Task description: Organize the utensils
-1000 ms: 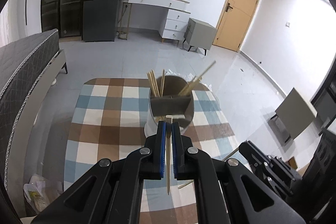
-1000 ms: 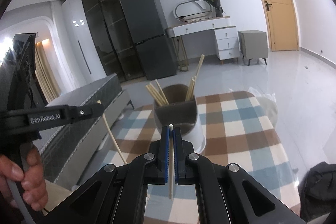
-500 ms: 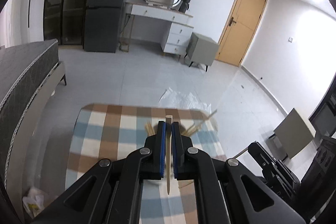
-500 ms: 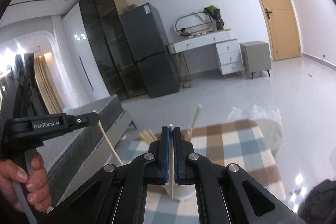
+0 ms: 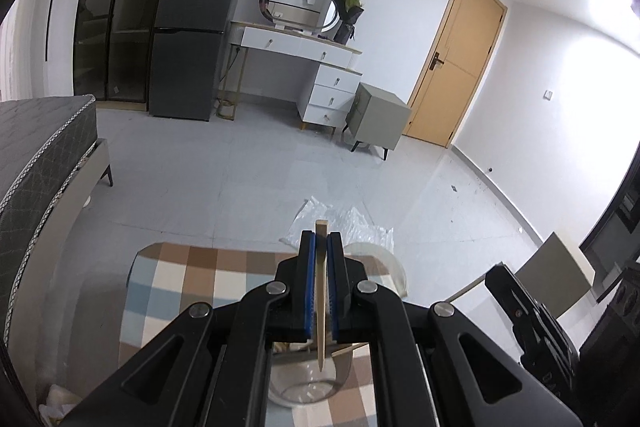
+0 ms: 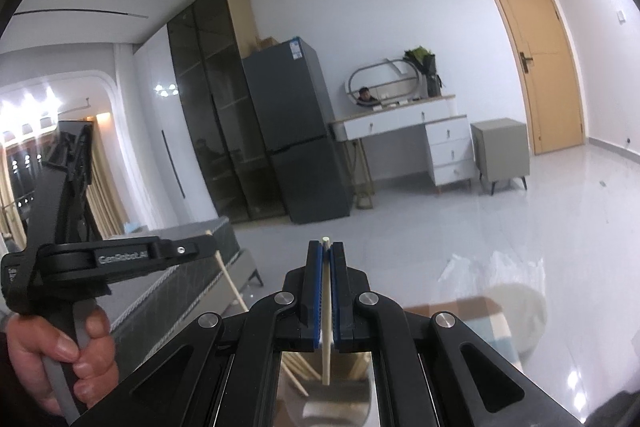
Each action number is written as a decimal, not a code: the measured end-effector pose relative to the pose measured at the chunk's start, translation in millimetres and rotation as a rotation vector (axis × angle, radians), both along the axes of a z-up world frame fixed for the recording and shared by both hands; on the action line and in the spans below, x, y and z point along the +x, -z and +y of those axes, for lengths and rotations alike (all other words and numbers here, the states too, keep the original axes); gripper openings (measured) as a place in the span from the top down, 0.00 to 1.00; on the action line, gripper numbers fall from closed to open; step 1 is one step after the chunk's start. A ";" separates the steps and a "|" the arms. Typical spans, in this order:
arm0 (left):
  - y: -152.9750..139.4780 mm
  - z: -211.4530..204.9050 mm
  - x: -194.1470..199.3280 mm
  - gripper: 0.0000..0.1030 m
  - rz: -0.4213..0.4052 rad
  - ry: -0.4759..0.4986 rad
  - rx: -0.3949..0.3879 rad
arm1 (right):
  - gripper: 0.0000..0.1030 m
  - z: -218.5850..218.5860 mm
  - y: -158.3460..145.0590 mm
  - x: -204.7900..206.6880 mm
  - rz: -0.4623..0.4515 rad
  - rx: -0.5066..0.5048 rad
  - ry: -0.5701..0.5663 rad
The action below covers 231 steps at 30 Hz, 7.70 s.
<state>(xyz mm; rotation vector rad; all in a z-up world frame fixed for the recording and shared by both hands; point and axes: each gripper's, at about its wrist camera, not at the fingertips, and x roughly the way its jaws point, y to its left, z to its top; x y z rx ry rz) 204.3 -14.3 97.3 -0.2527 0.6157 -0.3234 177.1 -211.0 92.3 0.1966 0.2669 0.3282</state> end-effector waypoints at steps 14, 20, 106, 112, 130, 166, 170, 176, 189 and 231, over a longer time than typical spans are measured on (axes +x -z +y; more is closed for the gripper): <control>32.3 -7.5 18.8 0.99 0.006 0.015 0.045 | 0.97 3.3 42.1 38.4 0.080 -0.060 -0.007; 51.8 -11.6 16.7 0.99 0.061 0.033 0.082 | 0.97 3.1 64.6 39.6 0.139 -0.078 -0.021; 23.2 20.5 -150.9 0.07 -0.134 -0.166 0.210 | 0.02 6.1 29.8 -151.2 0.008 -0.109 0.033; 34.4 22.3 -162.1 0.07 -0.159 -0.191 0.213 | 0.01 4.8 43.5 -158.8 0.014 -0.121 0.056; 69.2 20.7 -164.2 0.07 -0.128 -0.234 0.217 | 0.00 -1.5 76.5 -167.7 0.028 -0.154 0.069; 116.9 20.6 -147.9 0.07 0.022 -0.217 0.215 | 0.00 11.3 112.2 -149.3 0.152 -0.234 0.049; 116.7 25.9 -146.5 0.07 0.035 -0.227 0.200 | 0.00 11.0 112.8 -149.4 0.154 -0.240 0.056; 115.8 21.8 -147.6 0.07 0.036 -0.195 0.207 | 0.00 9.0 114.9 -148.0 0.169 -0.234 0.064; 114.9 21.8 -147.7 0.07 0.047 -0.191 0.216 | 0.00 9.4 118.5 -147.5 0.176 -0.251 0.075; 113.5 16.8 -149.9 0.07 0.010 -0.203 0.250 | 0.00 9.1 119.6 -148.7 0.190 -0.244 0.084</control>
